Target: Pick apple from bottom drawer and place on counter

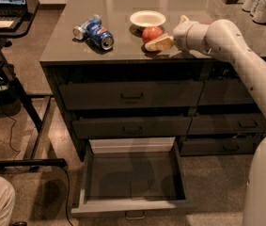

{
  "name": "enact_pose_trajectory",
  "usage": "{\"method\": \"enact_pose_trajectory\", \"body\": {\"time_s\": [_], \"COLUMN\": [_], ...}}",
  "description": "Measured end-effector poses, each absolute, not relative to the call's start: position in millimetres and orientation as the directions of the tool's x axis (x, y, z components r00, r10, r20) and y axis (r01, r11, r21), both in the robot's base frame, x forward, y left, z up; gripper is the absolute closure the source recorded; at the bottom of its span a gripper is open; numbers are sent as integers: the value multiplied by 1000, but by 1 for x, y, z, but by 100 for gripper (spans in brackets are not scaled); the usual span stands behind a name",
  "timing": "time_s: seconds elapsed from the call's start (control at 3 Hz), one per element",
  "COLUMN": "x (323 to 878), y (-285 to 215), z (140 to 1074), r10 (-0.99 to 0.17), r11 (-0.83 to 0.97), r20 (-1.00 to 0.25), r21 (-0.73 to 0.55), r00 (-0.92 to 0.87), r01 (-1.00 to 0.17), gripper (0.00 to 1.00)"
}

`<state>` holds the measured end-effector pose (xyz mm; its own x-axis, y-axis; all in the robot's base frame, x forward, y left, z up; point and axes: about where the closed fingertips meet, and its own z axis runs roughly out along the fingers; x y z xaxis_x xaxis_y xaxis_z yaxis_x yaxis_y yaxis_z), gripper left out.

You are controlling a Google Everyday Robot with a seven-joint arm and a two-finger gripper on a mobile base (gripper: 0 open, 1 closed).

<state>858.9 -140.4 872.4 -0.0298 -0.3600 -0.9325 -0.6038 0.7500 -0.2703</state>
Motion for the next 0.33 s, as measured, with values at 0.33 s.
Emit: {"method": "enact_pose_trajectory", "body": {"time_s": [0.33], "x": [859], "y": [-140], "z": [872], "r10": [-360], "r11": [750], "r20": [-932], "r21": [-270], "r00": [-30], "r01": [-604], "gripper": [0]}}
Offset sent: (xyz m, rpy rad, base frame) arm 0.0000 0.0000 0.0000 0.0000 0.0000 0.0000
